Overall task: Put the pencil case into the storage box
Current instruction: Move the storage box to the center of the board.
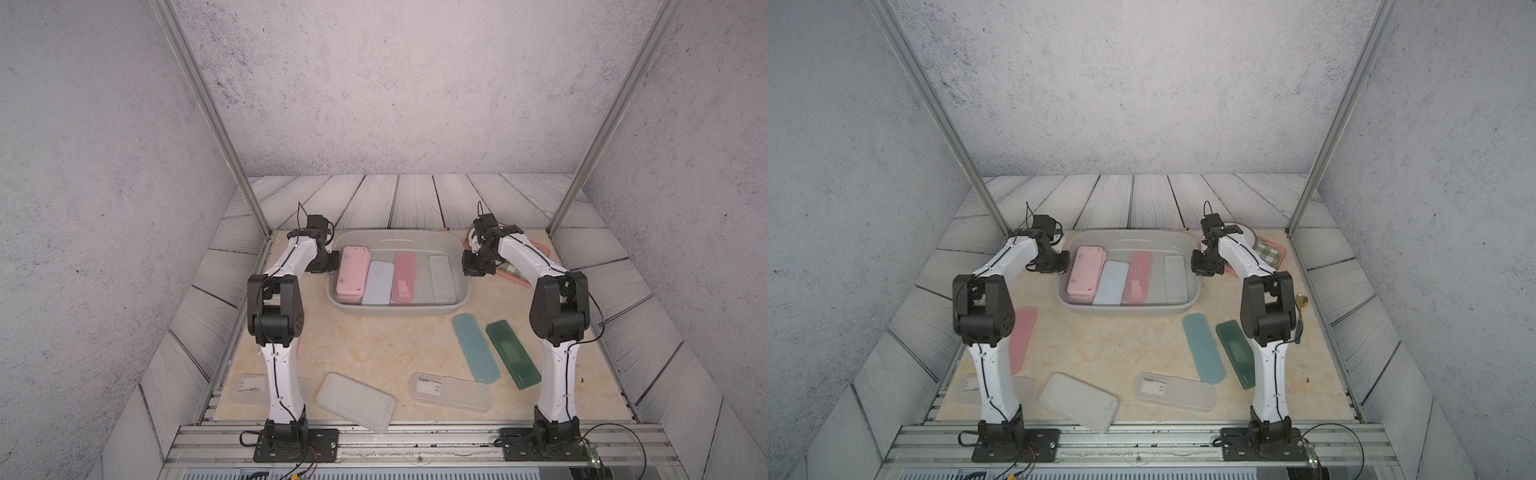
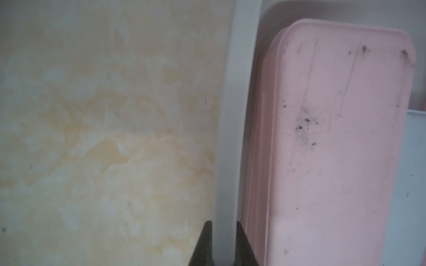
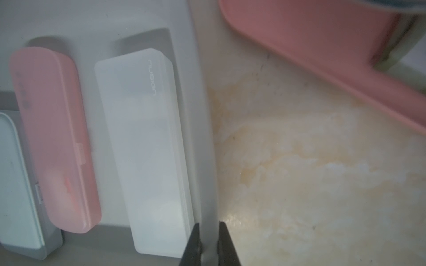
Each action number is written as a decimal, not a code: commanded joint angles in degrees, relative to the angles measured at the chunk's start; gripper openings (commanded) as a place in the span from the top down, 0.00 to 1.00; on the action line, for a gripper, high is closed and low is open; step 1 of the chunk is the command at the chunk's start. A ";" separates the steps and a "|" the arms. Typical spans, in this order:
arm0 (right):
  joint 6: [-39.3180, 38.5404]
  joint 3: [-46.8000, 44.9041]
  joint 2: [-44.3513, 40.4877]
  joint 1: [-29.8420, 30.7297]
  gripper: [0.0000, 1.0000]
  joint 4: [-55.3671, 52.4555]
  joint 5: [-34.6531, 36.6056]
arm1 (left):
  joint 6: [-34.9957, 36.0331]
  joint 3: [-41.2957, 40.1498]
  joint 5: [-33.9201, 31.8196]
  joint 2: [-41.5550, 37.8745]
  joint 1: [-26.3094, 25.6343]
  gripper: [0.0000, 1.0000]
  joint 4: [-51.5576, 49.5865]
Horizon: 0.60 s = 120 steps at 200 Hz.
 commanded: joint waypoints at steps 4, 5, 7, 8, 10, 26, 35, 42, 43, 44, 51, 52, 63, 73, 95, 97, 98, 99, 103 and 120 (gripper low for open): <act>1.44 -7.17 -8.42 2.33 0.97 0.32 -4.40 | 7.44 -13.28 -0.90 -12.40 0.07 1.00 -2.76; 1.45 -7.47 -8.66 2.41 0.97 0.42 -4.45 | 7.65 -13.76 -1.13 -12.73 0.10 1.00 -2.67; 1.53 -8.02 -9.20 2.46 0.97 0.61 -4.65 | 7.91 -14.67 -1.46 -13.37 0.11 1.00 -2.39; 1.58 -8.38 -9.45 2.51 0.97 0.70 -4.71 | 8.06 -15.11 -1.59 -13.78 0.12 1.00 -2.31; 1.65 -8.97 -9.83 2.62 0.97 0.83 -4.93 | 8.45 -16.26 -1.84 -14.40 0.12 1.00 -2.14; 2.21 -13.19 -12.82 3.31 0.97 1.99 -6.72 | 10.32 -22.71 -4.74 -18.48 0.39 1.00 -0.73; 2.35 -15.23 -14.12 3.99 0.97 2.25 -7.05 | 11.01 -25.18 -5.83 -19.95 0.91 1.00 -0.02; 2.54 -16.79 -15.12 4.52 0.97 2.87 -7.22 | 11.24 -26.72 -6.34 -20.86 1.28 1.00 0.27; 2.53 -16.98 -15.26 4.56 0.97 2.97 -7.27 | 11.26 -26.89 -6.36 -20.91 1.40 1.00 0.29; 2.57 -17.25 -15.43 4.62 0.97 3.07 -7.34 | 11.27 -27.11 -6.41 -21.03 1.42 1.00 0.35; 2.86 -18.55 -16.09 5.13 0.97 3.37 -7.56 | 11.59 -28.26 -6.69 -21.67 1.84 1.00 0.64; 2.86 -18.74 -16.23 5.17 0.97 3.40 -7.61 | 11.61 -28.46 -6.71 -21.80 1.90 1.00 0.65; 3.06 -20.11 -17.13 6.11 0.97 3.32 -7.69 | 11.80 -29.87 -6.55 -22.58 2.29 1.00 0.71; 3.14 -21.36 -18.17 7.10 0.96 2.73 -6.75 | 12.24 -31.34 -6.38 -23.26 2.33 1.00 0.97; 3.52 -25.26 -21.20 8.07 0.90 2.83 -3.86 | 12.76 -34.29 -6.73 -23.86 2.35 1.00 1.96; 3.63 -25.57 -21.58 8.07 0.90 3.04 -3.88 | 12.73 -34.46 -6.73 -23.87 2.35 0.99 2.02; 3.69 -25.76 -21.66 8.09 0.89 3.14 -3.89 | 12.75 -34.50 -6.68 -23.87 2.38 0.99 2.05; 3.72 -25.95 -21.74 8.10 0.89 3.24 -3.89 | 12.72 -34.56 -6.66 -23.87 2.39 0.99 2.02; 3.87 -26.39 -22.05 8.09 0.87 3.65 -3.93 | 12.69 -34.79 -6.55 -23.79 2.40 0.97 2.11; 4.28 -26.70 -22.27 8.04 0.78 4.69 -5.20 | 12.29 -34.81 -5.74 -23.70 2.37 0.86 2.25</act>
